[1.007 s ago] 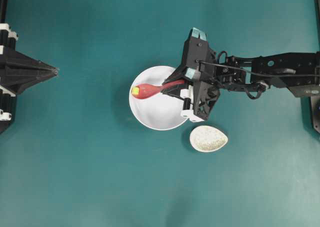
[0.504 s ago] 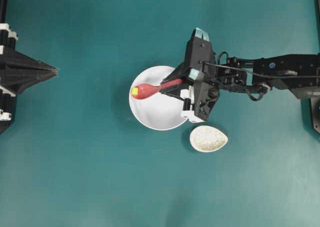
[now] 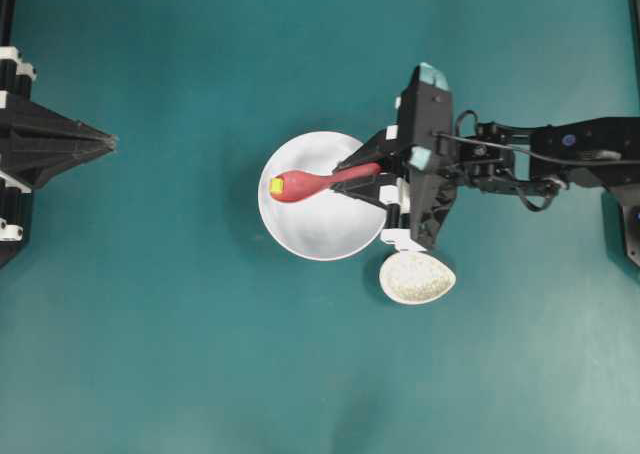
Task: Scoop the yellow hexagonal prism block from the bowl with a spoon using the right arm.
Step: 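Lift the spoon holding the yellow block up out of the bowl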
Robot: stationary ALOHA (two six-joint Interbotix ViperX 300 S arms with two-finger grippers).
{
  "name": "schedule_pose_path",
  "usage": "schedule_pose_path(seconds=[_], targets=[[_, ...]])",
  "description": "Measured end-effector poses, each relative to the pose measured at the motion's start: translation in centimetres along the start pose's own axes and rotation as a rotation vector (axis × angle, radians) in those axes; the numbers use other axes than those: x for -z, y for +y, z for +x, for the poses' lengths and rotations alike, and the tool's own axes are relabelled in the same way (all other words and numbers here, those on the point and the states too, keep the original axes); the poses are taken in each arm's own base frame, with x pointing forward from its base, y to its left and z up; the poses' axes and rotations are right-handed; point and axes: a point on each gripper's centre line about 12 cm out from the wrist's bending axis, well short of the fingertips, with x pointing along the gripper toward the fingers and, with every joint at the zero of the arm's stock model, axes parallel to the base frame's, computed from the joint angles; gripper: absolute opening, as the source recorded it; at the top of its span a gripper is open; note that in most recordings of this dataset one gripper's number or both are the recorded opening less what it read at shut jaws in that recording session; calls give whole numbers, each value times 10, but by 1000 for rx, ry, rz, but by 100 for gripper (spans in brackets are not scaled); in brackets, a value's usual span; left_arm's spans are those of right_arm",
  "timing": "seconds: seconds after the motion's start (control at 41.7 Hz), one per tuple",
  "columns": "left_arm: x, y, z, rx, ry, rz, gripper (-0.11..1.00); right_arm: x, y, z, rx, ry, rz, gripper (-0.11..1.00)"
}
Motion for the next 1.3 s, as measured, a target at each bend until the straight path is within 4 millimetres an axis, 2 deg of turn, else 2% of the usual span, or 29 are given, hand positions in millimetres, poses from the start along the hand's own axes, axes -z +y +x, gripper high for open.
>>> schedule_pose_path(seconds=[0.744,1.295], targets=[[0,0,0,0,0,1,0,18,5,-46,-3,-412,-18,24],[0,0,0,0,-5,-6,0,27,0,-62,3,-503,-7,24]])
